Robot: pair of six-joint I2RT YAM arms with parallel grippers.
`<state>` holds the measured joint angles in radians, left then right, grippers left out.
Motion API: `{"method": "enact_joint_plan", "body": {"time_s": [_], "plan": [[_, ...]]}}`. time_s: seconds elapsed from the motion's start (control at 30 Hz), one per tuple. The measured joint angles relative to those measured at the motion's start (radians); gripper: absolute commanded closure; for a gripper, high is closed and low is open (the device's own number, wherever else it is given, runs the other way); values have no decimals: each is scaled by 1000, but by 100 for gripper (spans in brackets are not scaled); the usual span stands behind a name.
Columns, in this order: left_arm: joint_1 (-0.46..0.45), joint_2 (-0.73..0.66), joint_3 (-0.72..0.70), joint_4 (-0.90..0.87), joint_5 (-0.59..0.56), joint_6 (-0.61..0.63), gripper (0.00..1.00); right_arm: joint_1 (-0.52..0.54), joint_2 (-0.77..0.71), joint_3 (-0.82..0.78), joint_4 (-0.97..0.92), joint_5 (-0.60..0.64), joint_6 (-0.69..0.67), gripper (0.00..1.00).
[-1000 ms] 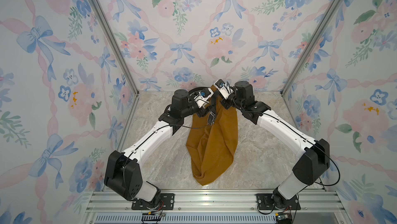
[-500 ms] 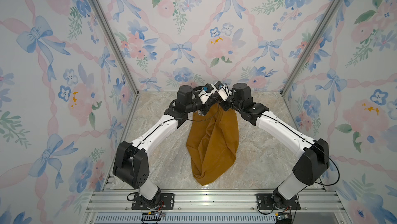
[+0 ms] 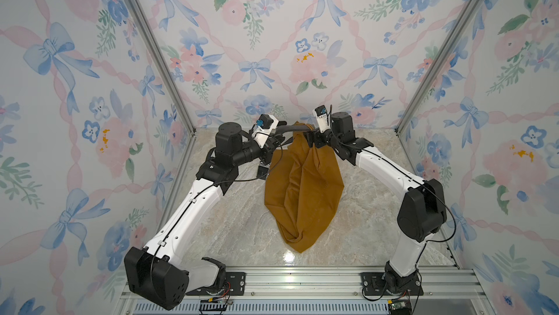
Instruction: Remove the belt from the trousers
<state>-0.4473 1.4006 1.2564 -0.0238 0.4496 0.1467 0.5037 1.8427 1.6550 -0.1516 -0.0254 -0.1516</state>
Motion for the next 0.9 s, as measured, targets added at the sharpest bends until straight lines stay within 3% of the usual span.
{"method": "enact_joint_plan", "body": {"time_s": [0.43,0.5,0.6,0.7,0.77,0.9], "plan": [[216,-257,-66,-54,117,-29,100,-146,7,-94,22,16,126,16],[237,-262,-102,-37,121,-32,100,-168,9,-94,10,21,132,26],[244,-206,-164,0,118,-40,100,-191,10,-93,-16,38,130,57],[237,-95,-212,54,76,-52,100,-202,9,-96,-21,82,103,77],[210,-25,-248,118,28,-59,97,-201,-5,-119,-2,105,72,85],[140,86,-336,286,-46,-68,73,-189,-52,-179,45,156,0,92]]}}
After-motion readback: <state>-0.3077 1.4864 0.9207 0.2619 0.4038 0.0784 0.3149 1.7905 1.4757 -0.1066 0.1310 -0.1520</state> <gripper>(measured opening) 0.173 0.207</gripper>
